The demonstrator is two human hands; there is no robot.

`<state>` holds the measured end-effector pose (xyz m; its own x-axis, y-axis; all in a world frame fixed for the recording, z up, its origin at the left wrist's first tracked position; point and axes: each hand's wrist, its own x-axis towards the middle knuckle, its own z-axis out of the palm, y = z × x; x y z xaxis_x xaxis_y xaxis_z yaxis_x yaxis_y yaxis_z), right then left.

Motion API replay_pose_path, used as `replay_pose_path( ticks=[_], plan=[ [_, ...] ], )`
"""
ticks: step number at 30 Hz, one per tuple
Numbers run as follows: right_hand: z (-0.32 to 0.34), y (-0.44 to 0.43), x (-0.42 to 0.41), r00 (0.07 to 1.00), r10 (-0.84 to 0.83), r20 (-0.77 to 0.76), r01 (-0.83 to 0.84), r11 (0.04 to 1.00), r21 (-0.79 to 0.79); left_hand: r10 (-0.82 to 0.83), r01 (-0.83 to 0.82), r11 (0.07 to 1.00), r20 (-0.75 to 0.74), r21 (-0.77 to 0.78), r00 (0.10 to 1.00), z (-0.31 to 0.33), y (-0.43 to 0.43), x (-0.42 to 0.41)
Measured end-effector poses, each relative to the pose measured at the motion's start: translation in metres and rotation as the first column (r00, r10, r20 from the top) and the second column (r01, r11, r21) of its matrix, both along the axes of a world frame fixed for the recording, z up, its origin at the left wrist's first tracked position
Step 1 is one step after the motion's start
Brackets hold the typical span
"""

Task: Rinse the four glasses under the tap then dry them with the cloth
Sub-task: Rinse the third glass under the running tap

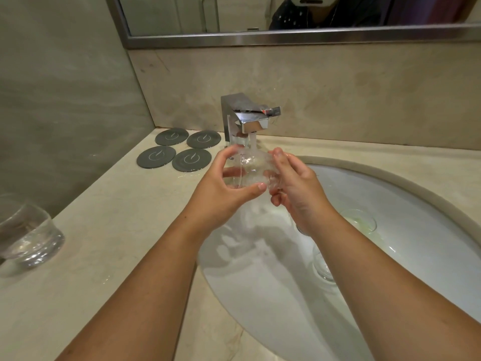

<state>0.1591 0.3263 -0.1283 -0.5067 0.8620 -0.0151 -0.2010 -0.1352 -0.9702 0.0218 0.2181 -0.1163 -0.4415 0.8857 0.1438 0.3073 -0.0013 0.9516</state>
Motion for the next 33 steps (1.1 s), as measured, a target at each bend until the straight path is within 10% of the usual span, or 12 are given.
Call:
replay_pose_path(
  ticks=[33],
  plan=[
    [-0.001,0.002,0.0,0.994,0.075,-0.083,-0.082,0.993,-0.083,0.058,-0.056,0.998,0.131,-0.014,0.99,-0.005,0.007,-0.006]
  ],
)
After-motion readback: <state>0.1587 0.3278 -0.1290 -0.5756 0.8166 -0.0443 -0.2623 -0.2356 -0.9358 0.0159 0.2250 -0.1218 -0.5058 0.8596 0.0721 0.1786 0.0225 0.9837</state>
